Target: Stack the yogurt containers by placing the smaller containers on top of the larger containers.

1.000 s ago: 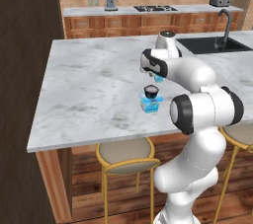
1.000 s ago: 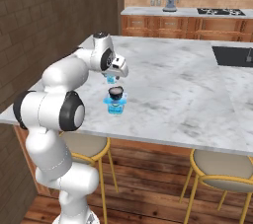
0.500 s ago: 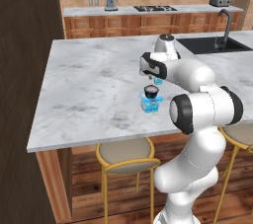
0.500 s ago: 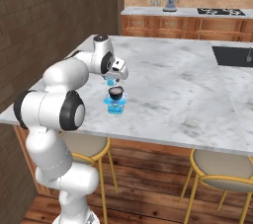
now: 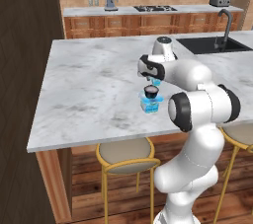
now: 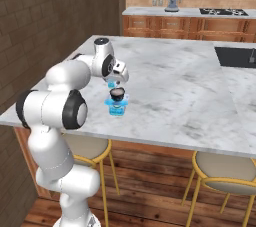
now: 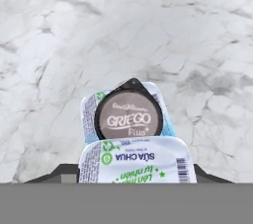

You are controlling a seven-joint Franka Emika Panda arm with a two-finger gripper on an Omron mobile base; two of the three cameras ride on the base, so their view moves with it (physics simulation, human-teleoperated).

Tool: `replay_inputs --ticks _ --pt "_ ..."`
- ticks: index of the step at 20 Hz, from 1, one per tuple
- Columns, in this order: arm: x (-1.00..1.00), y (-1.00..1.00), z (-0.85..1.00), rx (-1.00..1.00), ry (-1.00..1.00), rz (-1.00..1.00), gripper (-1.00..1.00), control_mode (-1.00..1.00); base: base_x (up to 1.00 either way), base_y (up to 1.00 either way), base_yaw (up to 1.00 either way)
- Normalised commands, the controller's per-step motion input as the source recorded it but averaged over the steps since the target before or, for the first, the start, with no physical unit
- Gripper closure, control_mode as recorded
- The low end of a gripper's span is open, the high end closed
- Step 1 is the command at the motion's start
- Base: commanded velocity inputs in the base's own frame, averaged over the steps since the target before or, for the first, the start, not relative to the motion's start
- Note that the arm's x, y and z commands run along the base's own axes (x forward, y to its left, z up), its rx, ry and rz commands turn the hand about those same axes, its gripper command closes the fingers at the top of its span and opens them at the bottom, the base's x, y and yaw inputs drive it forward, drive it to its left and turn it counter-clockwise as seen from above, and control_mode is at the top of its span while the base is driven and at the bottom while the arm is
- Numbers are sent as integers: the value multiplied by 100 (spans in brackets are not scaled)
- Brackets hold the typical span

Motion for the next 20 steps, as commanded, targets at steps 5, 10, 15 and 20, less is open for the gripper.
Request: replay_inputs --ticks 5,10,15,20 --pt "11 0 -19 0 -2 0 100 -100 0 0 0" --pt "0 -2 -8 0 -10 0 100 -100 0 0 0" --pt "0 0 0 0 -10 0 100 -100 0 0 0" --pt "0 0 -1 0 -4 0 100 -100 0 0 0"
